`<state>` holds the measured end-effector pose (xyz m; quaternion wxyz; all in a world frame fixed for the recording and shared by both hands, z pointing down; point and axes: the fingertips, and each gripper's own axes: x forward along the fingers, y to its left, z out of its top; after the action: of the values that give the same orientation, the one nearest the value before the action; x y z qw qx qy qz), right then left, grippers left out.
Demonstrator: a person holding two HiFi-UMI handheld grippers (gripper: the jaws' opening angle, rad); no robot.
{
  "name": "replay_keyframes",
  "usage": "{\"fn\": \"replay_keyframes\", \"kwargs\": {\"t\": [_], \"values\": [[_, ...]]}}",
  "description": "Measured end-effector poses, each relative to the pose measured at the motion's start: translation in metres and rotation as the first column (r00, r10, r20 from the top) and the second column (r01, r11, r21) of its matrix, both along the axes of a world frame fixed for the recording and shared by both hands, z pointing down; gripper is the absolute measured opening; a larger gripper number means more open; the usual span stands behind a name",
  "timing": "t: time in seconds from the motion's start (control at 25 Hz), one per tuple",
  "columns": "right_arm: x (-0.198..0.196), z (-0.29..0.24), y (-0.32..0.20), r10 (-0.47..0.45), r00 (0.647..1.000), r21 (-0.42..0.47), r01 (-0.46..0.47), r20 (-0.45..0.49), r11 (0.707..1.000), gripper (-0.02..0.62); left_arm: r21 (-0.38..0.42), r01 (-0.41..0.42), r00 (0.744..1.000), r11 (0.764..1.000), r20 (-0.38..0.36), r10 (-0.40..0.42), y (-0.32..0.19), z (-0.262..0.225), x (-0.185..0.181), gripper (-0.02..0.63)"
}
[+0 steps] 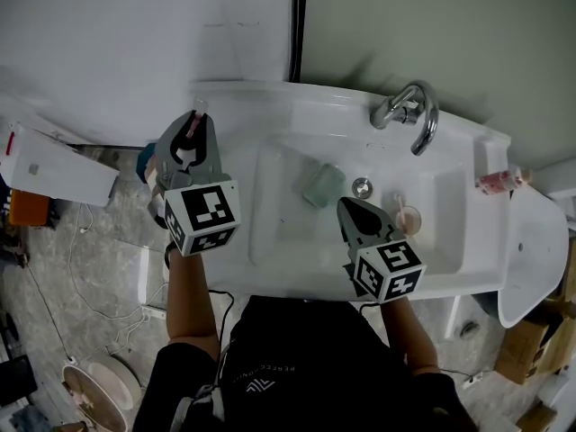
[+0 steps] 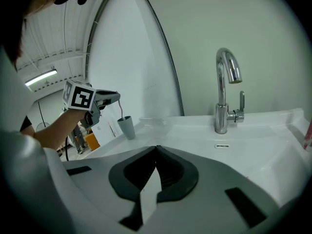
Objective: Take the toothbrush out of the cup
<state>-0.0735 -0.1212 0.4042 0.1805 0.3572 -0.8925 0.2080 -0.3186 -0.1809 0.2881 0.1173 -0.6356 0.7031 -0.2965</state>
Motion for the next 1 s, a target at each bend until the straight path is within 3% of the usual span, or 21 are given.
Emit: {"fn": "replay_keyframes", "kwargs": {"t": [0.24,0.52,1.0], "values": [[0.013,-0.013,0.013,-0.003,1.000,0.034,0.002,0.011,0.999,0.000,0.053,-0.031,0.999,0.998,0.028,0.029,0.021,-0.028,0.024,0.064],[0.038,-0.025,0.024,0.041,0.999,0.073,-0.042,0.013,0.996,0.000,0.063,-0.145,0.989,0.987,0.000,0.145,0.037,-0.033,0.069,0.064],[0.107,-0.015,0.029,0.147,0.986,0.087,-0.139,-0.084,0.986,0.000,-0.057,-0.359,0.925,0.932,-0.151,0.348,0.051,0.023,0.151,0.064]]}}
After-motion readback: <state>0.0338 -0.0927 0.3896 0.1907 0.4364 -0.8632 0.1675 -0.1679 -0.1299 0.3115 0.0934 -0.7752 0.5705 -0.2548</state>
